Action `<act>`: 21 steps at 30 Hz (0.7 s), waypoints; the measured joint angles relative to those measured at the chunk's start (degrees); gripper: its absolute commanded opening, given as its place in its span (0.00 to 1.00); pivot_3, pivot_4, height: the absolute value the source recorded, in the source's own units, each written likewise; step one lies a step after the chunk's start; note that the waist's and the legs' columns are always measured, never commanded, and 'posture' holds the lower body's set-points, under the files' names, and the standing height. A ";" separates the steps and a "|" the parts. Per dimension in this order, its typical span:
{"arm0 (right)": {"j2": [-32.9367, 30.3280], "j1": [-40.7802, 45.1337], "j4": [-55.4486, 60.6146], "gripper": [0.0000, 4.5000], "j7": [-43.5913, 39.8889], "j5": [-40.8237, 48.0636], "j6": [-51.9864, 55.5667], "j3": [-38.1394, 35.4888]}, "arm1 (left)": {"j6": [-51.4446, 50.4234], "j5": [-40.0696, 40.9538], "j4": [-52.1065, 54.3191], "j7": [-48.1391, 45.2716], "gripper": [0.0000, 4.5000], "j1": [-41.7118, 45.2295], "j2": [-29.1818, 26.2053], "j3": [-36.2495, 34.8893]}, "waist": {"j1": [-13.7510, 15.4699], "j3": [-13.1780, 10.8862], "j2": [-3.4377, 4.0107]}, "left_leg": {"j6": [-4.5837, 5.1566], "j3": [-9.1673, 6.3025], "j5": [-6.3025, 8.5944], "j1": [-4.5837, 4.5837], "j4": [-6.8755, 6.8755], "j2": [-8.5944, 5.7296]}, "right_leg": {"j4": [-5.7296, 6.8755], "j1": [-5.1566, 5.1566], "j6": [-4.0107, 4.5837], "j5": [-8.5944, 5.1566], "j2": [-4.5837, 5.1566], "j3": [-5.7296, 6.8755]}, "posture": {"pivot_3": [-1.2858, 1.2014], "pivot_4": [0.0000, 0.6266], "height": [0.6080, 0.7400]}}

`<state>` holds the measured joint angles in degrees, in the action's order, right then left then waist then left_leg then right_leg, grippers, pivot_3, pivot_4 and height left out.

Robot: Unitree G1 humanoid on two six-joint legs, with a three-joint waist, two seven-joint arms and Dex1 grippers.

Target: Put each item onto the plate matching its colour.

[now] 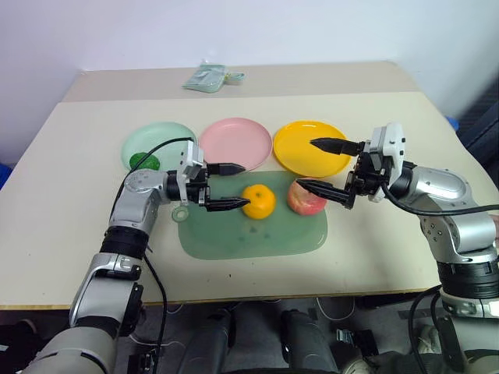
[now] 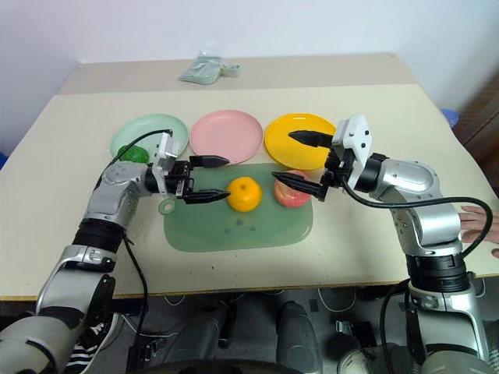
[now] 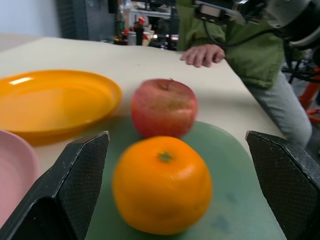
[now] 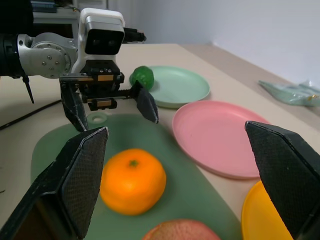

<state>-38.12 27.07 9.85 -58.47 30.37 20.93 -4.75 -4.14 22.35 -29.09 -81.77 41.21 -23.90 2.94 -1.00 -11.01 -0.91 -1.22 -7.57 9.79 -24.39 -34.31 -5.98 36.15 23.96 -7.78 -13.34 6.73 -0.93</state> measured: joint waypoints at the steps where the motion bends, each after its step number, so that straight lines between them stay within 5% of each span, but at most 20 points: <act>1: 0.09 0.00 0.13 1.00 0.32 0.16 0.08 0.00 | 0.05 -0.03 -0.04 -0.30 1.00 -0.01 -0.46 -0.05 | 0.01 0.00 0.00 | 0.00 0.00 0.00 0.00 0.00 0.00 | 0.00 0.00 0.00 0.00 0.00 0.00 | 0.52 0.24 1.00; 21: 0.95 -0.01 0.13 1.00 1.75 0.13 0.03 0.07 | 10.38 -3.01 -8.70 -0.85 1.00 0.19 0.77 -0.54 | 0.13 0.00 0.00 | 0.00 -0.01 0.00 -0.01 -0.01 -0.01 | 0.00 0.00 0.00 0.00 0.01 0.01 | 0.52 0.24 1.00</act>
<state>-37.17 27.05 9.98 -56.72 30.50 20.96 -4.68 6.23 19.33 -37.79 -82.62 41.41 -23.13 2.40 -0.87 -11.01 -0.91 -1.22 -7.58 9.78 -24.40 -34.32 -5.99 36.15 23.96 -7.79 -13.34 6.74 -0.92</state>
